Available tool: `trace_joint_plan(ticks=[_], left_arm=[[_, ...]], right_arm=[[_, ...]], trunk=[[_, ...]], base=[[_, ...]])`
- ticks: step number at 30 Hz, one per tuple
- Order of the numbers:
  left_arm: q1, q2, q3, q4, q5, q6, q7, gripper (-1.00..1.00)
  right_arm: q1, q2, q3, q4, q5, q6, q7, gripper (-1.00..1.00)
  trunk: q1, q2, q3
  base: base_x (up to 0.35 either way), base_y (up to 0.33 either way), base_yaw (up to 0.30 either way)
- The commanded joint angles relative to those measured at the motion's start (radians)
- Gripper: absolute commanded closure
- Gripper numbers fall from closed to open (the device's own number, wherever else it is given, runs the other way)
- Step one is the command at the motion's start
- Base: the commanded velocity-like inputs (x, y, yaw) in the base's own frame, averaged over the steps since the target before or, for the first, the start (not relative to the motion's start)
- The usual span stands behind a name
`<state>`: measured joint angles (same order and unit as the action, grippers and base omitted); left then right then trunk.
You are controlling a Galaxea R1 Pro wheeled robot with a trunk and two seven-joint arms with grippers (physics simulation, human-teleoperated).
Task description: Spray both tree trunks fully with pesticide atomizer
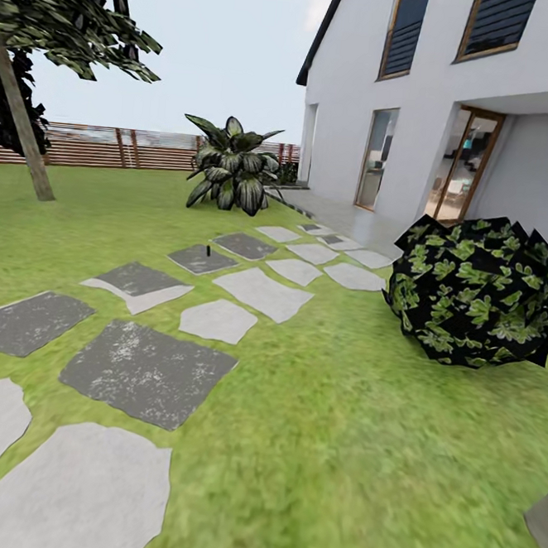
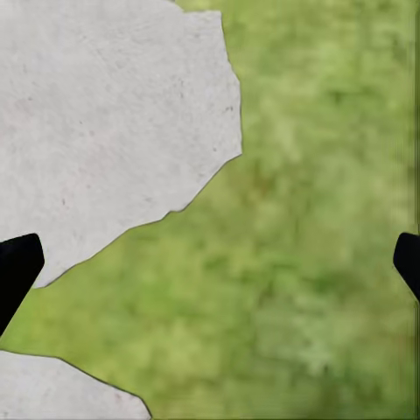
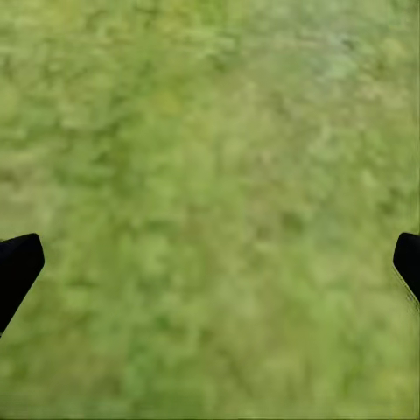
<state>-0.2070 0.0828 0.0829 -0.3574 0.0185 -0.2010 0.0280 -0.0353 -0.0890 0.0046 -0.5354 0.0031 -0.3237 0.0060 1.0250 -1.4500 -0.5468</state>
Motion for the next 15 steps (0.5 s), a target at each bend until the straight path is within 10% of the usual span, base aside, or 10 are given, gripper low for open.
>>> trace_joint_plan(ticks=[1,15], left_arm=[[0.000,0.000,0.000,0.000,0.000,0.000,0.000,-1.00],[0.000,0.000,0.000,0.000,0.001,0.000,0.001,-1.00]], right_arm=[[0.000,0.000,0.000,0.000,0.000,0.000,0.000,-1.00],[0.000,0.000,0.000,0.000,0.000,0.000,0.000,-1.00]], trunk=[[0.000,0.000,0.000],[0.000,0.000,0.000]], base=[[0.306,-0.127,0.000],[0.314,-0.085,0.000]])
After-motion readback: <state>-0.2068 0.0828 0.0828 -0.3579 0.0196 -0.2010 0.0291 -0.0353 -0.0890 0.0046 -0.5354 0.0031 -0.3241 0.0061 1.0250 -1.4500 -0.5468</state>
